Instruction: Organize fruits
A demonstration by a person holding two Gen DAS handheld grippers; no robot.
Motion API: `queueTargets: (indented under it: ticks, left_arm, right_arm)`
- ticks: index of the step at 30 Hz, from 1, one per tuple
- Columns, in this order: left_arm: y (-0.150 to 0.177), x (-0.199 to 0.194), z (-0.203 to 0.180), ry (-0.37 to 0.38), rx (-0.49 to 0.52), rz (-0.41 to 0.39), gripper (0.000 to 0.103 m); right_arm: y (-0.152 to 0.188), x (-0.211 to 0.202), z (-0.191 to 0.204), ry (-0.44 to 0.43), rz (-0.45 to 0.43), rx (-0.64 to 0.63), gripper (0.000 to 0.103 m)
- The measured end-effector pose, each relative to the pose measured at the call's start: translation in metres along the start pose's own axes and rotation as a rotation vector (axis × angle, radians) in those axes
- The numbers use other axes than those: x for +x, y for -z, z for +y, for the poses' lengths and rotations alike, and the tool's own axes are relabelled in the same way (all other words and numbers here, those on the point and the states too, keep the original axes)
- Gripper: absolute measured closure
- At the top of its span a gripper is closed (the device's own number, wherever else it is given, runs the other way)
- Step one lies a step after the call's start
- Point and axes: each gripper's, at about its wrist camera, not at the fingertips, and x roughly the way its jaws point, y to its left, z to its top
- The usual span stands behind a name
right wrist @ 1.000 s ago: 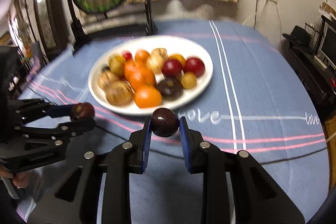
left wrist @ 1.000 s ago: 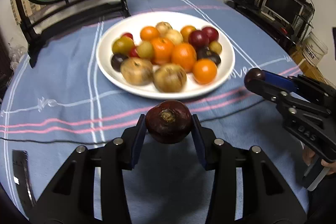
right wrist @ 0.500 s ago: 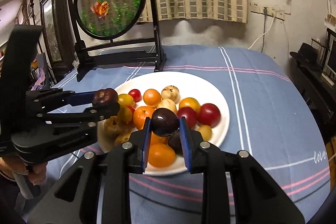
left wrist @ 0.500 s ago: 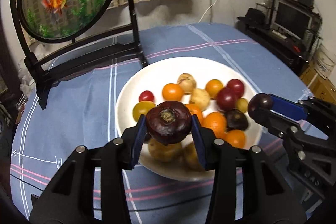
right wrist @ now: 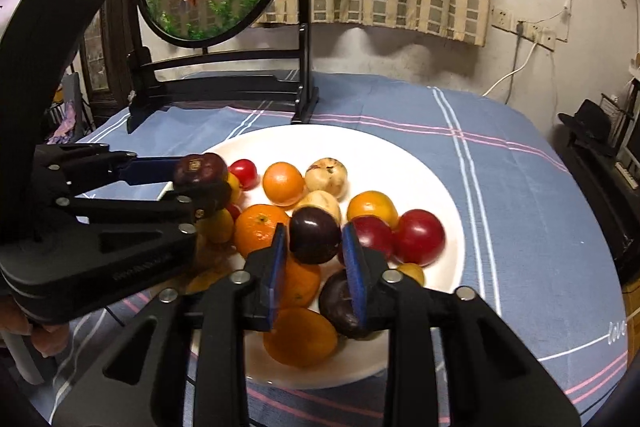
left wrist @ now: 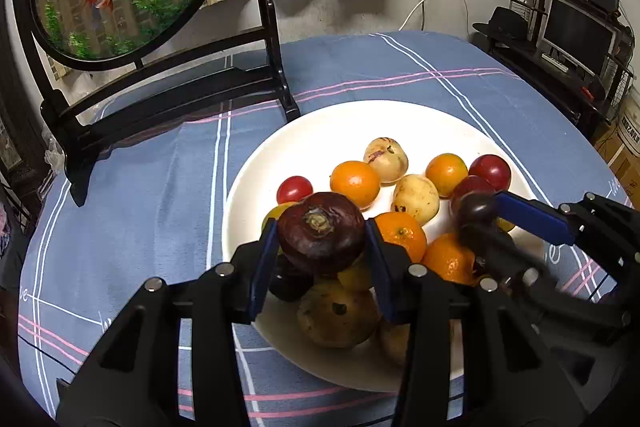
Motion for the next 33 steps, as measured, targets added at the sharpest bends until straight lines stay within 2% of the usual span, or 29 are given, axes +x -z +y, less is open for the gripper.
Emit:
queueTargets:
  ticks: [1, 3, 7, 9, 11, 18, 19, 20, 23, 25, 33]
  left_arm:
    - [-0.001, 0.000, 0.000, -0.011, -0.008, -0.006, 0.055]
    - [-0.001, -0.004, 0.003, -0.043, -0.028, -0.027, 0.035]
    - [-0.001, -0.012, 0.003, -0.042, -0.026, -0.044, 0.026]
    - [0.001, -0.016, 0.003, -0.046, -0.030, -0.051, 0.018]
    - [0.003, -0.021, 0.003, -0.046, -0.040, -0.058, 0.010]
    - [0.024, -0.046, -0.006, -0.027, -0.021, -0.056, 0.007]
    - [0.027, -0.050, -0.007, -0.026, -0.021, -0.051, 0.007]
    - [0.033, -0.055, -0.008, -0.031, -0.024, -0.049, 0.006]
    - [0.050, -0.072, -0.012, -0.031, -0.014, -0.056, 0.004]
    - [0.064, -0.081, -0.013, -0.021, -0.018, -0.050, 0.004]
    - [0.106, -0.105, -0.002, -0.017, -0.096, -0.008, 0.003]
  right_arm:
    - [0.000, 0.000, 0.001, 0.003, -0.007, -0.003, 0.067]
    - [-0.001, -0.005, 0.001, 0.007, -0.031, -0.014, 0.067]
    - [0.001, -0.013, -0.005, -0.003, -0.030, 0.005, 0.067]
    - [0.003, -0.016, -0.007, -0.003, -0.027, 0.016, 0.067]
    - [0.005, -0.021, -0.011, -0.002, -0.023, 0.030, 0.060]
    - [0.016, -0.044, -0.021, 0.015, 0.014, 0.083, 0.060]
    - [0.019, -0.047, -0.022, 0.014, 0.025, 0.094, 0.057]
    - [0.023, -0.051, -0.024, 0.009, 0.038, 0.114, 0.046]
    - [0.037, -0.062, -0.026, 0.008, 0.053, 0.145, 0.046]
    - [0.048, -0.067, -0.023, 0.038, 0.089, 0.146, 0.046]
    - [0.083, -0.092, -0.005, 0.069, 0.166, 0.153, 0.046]
